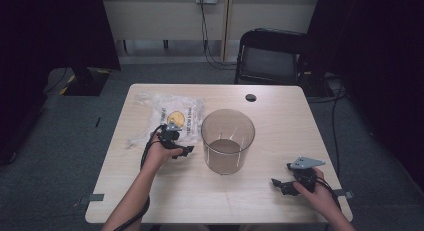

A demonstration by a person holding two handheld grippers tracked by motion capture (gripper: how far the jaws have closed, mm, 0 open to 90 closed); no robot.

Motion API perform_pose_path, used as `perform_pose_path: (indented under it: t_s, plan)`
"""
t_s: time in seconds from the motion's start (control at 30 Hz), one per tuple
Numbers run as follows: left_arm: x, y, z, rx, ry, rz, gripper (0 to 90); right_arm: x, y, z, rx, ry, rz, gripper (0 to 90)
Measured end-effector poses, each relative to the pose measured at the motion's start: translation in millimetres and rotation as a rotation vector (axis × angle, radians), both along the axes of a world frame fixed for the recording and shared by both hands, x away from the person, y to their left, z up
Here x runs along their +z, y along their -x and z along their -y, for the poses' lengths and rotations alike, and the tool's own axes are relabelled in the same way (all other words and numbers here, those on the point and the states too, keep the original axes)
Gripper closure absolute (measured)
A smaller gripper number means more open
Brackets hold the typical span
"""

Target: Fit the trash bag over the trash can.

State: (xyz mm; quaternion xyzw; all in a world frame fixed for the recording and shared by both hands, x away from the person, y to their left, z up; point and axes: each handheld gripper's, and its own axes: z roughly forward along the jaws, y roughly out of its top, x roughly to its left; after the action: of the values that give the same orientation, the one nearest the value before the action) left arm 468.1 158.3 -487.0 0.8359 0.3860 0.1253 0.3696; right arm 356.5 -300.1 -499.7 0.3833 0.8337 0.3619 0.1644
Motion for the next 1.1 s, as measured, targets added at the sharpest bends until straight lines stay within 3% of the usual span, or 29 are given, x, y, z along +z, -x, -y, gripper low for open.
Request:
perform_pose_path:
  t_s: [0.2, 0.53, 1.1]
  plan:
    - [-4.3, 1.5, -2.0, -0.005, -0.007, -0.029, 18.0, 0.0, 0.0, 0.0, 0.000, 0.000, 0.000, 11.1]
    - [-4.7, 9.8, -13.7, 0.006, -0.006, -0.037, 17.9, 0.0, 0.1, 0.0, 0.001, 0.000, -0.001, 11.1]
    - [-2.5, 53.3, -39.4, 0.011, -0.001, -0.069, 17.8, 0.0, 0.1, 0.0, 0.000, 0.000, -0.001, 11.1]
